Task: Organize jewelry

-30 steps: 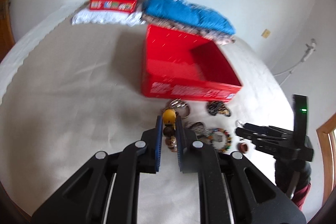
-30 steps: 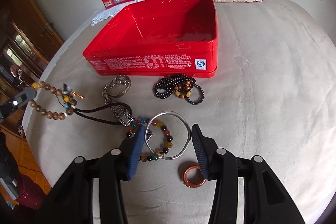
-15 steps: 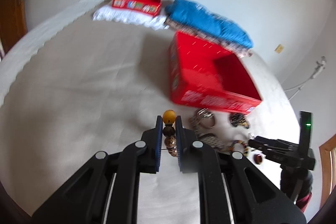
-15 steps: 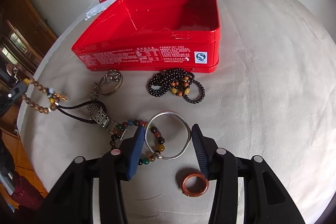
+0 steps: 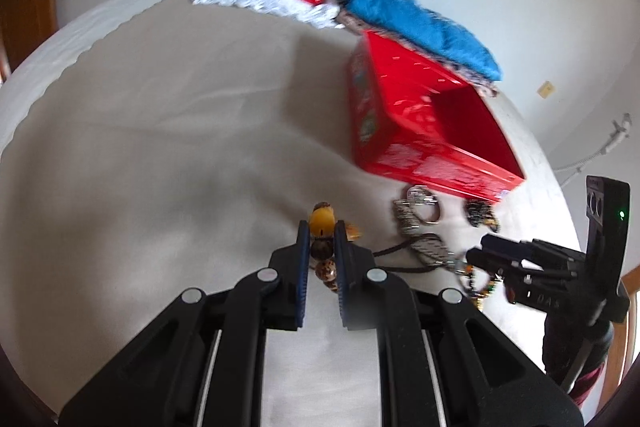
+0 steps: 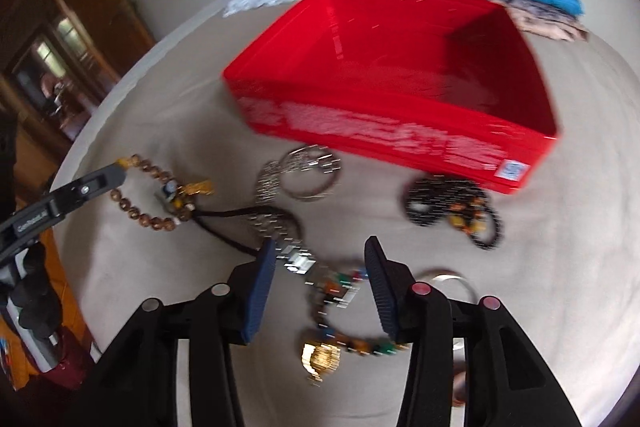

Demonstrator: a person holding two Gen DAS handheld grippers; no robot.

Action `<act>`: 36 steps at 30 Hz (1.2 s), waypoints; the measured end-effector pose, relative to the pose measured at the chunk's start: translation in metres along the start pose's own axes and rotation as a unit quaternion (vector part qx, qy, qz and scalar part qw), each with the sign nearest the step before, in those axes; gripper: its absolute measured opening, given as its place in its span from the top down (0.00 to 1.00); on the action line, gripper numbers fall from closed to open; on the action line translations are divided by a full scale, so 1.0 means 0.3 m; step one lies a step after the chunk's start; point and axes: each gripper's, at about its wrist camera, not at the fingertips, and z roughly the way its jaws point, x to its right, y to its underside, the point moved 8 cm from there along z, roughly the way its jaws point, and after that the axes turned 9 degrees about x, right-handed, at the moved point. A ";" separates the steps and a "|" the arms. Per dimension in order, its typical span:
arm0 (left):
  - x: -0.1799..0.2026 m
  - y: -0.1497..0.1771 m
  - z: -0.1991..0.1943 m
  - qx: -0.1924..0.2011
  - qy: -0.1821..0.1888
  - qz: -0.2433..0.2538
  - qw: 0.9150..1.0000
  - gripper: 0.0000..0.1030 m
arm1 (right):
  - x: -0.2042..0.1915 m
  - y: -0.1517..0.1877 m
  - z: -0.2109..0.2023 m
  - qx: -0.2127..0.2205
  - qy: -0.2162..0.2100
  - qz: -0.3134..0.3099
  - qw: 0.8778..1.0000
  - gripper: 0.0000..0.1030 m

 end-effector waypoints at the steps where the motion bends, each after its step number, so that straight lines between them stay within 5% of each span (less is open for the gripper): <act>1: -0.018 0.002 0.005 -0.001 -0.005 -0.004 1.000 0.90 | -0.013 0.005 0.018 -0.008 -0.003 0.000 1.000 0.58; 9: -0.084 0.017 0.047 -0.017 -0.009 -0.017 1.000 0.90 | 0.008 -0.020 0.093 -0.022 -0.005 0.022 1.000 0.63; 11: -0.091 0.017 0.056 -0.019 -0.008 -0.020 1.000 0.90 | -0.003 -0.023 0.099 -0.025 -0.028 0.026 0.999 0.77; 17: -0.099 0.021 0.076 -0.024 -0.006 -0.026 0.999 0.90 | 0.002 -0.054 0.061 0.002 -0.039 0.024 0.999 1.00; 26: -0.093 0.022 0.070 -0.020 -0.010 -0.024 0.999 0.90 | 0.088 -0.004 -0.020 -0.004 0.000 0.053 0.999 0.92; 36: -0.087 0.038 0.077 -0.032 -0.018 -0.022 0.999 0.89 | 0.077 0.101 -0.024 -0.048 -0.019 0.056 0.997 0.77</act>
